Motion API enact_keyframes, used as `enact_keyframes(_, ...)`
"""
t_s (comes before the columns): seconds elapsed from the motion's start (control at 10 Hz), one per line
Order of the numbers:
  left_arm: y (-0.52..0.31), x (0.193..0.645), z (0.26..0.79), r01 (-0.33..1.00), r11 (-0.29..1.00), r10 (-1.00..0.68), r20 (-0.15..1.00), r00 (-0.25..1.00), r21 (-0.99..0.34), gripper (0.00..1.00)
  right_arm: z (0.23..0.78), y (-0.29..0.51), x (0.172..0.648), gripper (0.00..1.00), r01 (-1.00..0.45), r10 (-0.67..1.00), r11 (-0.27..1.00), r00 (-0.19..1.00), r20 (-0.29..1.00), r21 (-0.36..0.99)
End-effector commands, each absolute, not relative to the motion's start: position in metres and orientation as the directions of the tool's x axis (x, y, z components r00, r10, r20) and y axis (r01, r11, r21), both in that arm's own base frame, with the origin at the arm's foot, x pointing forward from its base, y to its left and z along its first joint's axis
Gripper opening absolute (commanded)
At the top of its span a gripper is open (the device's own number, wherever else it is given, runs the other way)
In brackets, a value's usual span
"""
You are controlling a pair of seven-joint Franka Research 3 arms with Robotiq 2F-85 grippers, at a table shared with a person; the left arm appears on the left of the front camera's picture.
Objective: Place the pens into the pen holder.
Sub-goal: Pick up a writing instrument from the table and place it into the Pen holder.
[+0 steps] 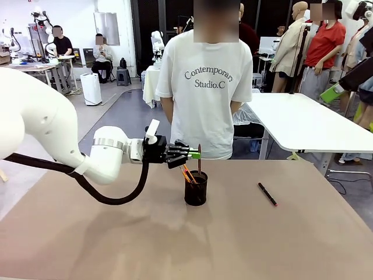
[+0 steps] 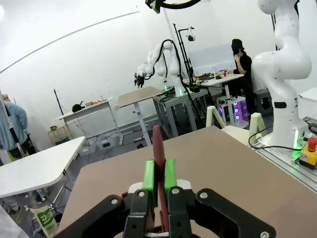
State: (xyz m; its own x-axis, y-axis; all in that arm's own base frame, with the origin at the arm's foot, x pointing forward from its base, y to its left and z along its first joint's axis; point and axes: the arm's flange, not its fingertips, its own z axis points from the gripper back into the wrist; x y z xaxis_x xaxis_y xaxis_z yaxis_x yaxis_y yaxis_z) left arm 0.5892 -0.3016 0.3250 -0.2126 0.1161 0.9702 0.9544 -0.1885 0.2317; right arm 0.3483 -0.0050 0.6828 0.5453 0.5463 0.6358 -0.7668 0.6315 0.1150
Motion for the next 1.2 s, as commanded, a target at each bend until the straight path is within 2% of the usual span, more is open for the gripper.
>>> enact_keyframes(0.0, -0.304, 0.596, 0.32, 0.954, -0.176, 0.14, 0.965, -0.22, 0.243, 0.0, 0.685, -0.004, 0.349, 1.0, -0.769, 0.537, 0.627, 0.544, 0.645, 0.126)
enact_keyframes(0.2, -0.305, 0.597, 0.314, 0.954, -0.167, 0.151, 0.962, -0.226, 0.25, 0.0, 0.685, -0.004, 0.349, 1.0, -0.769, 0.537, 0.627, 0.544, 0.645, 0.126)
enact_keyframes(0.3, -0.305, 0.598, 0.313, 0.954, -0.166, 0.157, 0.962, -0.225, 0.25, 0.15, 0.685, -0.004, 0.349, 1.0, -0.769, 0.537, 0.627, 0.544, 0.645, 0.126)
enact_keyframes(0.7, -0.3, 0.594, 0.321, 0.956, -0.159, 0.159, 0.962, -0.223, 0.248, 0.93, 0.685, -0.004, 0.349, 1.0, -0.769, 0.537, 0.627, 0.544, 0.645, 0.126)
enact_keyframes(0.8, -0.298, 0.591, 0.324, 0.954, -0.162, 0.16, 0.961, -0.226, 0.251, 1.0, 0.685, -0.004, 0.349, 1.0, -0.769, 0.537, 0.627, 0.544, 0.645, 0.126)
enact_keyframes(1.1, -0.294, 0.583, 0.341, 0.951, -0.172, 0.134, 0.963, -0.236, 0.257, 1.0, 0.685, -0.004, 0.349, 1.0, -0.769, 0.537, 0.627, 0.544, 0.645, 0.126)
